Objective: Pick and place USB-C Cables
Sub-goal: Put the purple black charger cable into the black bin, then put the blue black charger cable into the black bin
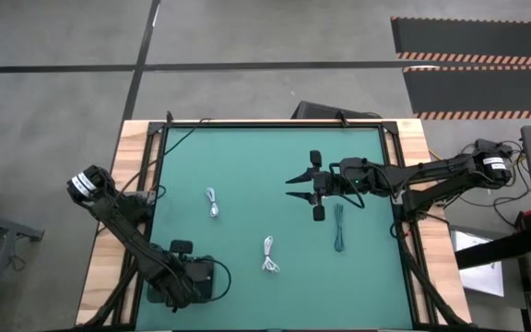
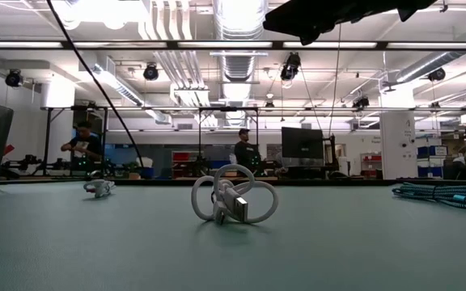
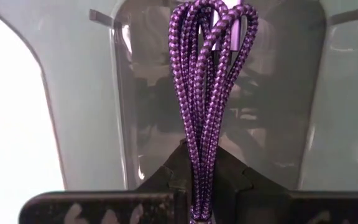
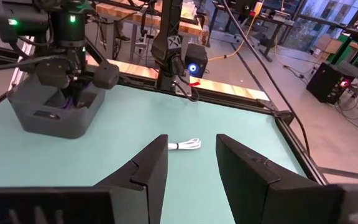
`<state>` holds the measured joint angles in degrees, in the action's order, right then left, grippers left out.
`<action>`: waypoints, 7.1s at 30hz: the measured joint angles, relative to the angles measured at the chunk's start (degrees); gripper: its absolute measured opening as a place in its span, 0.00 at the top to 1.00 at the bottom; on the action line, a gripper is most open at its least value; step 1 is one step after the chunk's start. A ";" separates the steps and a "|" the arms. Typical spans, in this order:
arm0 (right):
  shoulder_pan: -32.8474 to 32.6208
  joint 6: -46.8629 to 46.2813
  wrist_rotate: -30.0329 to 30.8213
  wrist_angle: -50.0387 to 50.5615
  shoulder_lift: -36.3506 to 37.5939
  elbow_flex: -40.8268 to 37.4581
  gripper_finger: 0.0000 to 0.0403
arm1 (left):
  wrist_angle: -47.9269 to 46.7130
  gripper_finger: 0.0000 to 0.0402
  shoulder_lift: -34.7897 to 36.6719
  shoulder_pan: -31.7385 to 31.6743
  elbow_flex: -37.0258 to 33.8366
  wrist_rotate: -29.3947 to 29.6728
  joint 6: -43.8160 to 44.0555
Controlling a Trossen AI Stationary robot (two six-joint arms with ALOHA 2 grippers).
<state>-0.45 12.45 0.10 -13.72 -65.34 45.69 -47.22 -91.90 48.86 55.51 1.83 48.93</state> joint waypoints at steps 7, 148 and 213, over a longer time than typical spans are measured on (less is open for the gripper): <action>0.00 0.00 0.00 0.20 0.00 0.00 0.68 | 3.75 0.96 0.00 0.00 -2.38 -0.02 -0.14; -13.92 -86.66 2.99 70.64 -20.25 10.21 0.68 | 4.74 0.85 16.00 -29.75 3.98 46.71 -47.84; -13.92 -77.40 10.38 63.33 -21.86 7.08 0.94 | 9.81 0.85 15.98 -29.73 3.69 46.47 -47.89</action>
<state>-14.37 -64.95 10.48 49.62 -87.20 52.77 -37.41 -75.92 19.14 59.20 48.29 1.04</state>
